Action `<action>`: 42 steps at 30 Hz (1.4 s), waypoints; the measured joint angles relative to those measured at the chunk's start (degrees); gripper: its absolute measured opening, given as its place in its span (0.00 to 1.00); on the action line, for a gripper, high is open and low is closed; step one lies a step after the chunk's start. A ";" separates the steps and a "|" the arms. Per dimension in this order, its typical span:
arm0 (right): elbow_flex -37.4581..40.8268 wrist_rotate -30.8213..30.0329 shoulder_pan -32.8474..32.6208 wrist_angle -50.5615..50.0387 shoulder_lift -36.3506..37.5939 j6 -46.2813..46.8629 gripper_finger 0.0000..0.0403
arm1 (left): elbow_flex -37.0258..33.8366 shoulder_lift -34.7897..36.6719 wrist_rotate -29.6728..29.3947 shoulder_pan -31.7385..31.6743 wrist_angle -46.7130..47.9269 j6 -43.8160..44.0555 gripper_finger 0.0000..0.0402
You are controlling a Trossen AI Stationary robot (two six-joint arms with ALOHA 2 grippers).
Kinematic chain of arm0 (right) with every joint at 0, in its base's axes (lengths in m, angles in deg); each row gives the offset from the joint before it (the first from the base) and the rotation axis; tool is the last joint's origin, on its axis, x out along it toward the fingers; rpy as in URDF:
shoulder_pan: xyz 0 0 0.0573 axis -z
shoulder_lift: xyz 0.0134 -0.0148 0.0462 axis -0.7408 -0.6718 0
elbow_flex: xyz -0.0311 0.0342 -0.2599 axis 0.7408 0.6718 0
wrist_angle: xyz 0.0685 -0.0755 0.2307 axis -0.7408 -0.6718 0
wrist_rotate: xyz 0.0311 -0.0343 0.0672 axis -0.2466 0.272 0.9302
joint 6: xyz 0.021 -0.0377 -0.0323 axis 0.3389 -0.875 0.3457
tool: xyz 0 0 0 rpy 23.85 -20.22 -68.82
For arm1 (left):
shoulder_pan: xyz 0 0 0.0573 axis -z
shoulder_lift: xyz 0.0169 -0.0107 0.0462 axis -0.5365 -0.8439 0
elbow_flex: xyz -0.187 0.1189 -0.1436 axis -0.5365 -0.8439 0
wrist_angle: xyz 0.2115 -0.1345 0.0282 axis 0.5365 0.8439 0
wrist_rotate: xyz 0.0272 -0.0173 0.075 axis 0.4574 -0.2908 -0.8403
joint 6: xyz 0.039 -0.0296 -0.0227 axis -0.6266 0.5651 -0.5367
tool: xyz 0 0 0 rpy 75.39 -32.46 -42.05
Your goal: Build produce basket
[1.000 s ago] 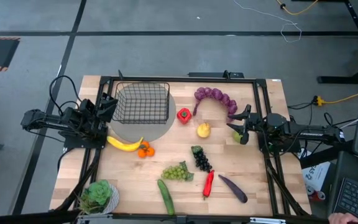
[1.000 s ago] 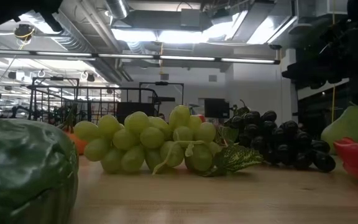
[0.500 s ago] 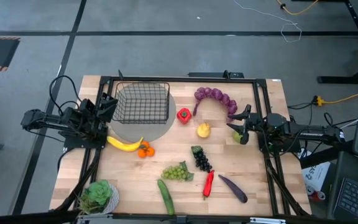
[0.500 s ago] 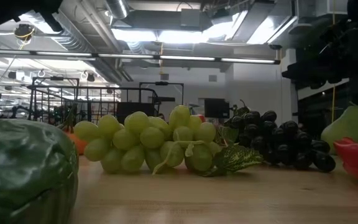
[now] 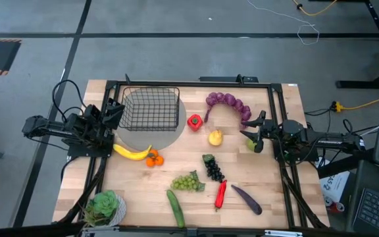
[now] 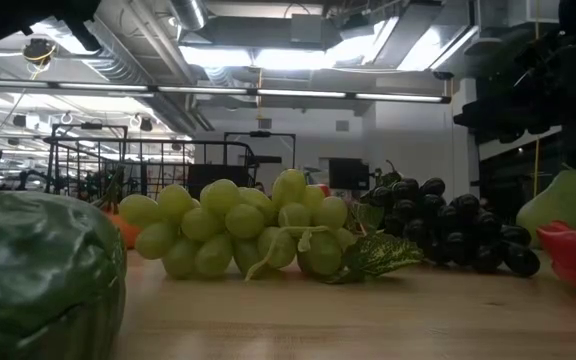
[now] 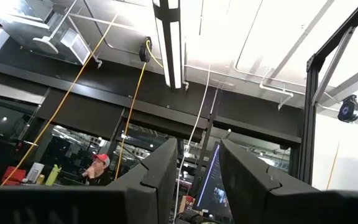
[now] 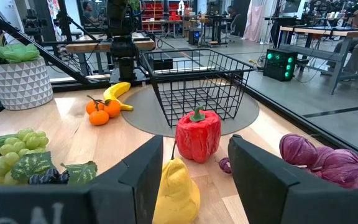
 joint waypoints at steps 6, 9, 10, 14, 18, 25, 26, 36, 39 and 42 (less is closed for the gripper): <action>0.00 -0.01 0.01 0.01 0.00 0.01 0.46 | 0.01 0.00 0.01 0.00 0.00 0.00 0.29; 0.02 -0.01 0.02 0.00 0.00 0.01 0.46 | 0.02 0.00 0.00 -0.02 0.00 0.00 0.29; 0.01 0.00 0.01 -0.01 0.00 0.01 0.46 | 0.01 0.00 0.02 0.00 0.00 0.00 0.29; 0.01 0.01 0.01 0.01 0.00 0.00 0.46 | 0.02 0.00 0.00 -0.01 0.00 -0.01 0.29; 0.02 0.01 0.01 -0.01 -0.01 0.01 0.46 | 0.01 0.00 0.00 0.00 0.00 0.00 0.29; 0.01 0.00 0.02 -0.02 0.00 0.01 0.46 | 0.02 0.00 0.00 -0.02 0.00 0.00 0.29; 0.02 0.00 0.02 -0.01 -0.01 0.01 0.46 | 0.00 0.00 0.02 0.00 0.00 0.00 0.29; 0.02 -0.01 0.00 0.03 -0.02 0.01 0.46 | 0.01 0.00 0.02 -0.01 0.00 0.00 0.29; 0.01 -0.01 0.02 0.33 -0.02 0.23 0.46 | 0.02 0.00 0.01 0.00 0.00 0.00 0.29; 0.02 -0.01 0.02 0.71 0.02 1.60 0.46 | 0.02 0.00 0.02 0.00 0.00 0.00 0.29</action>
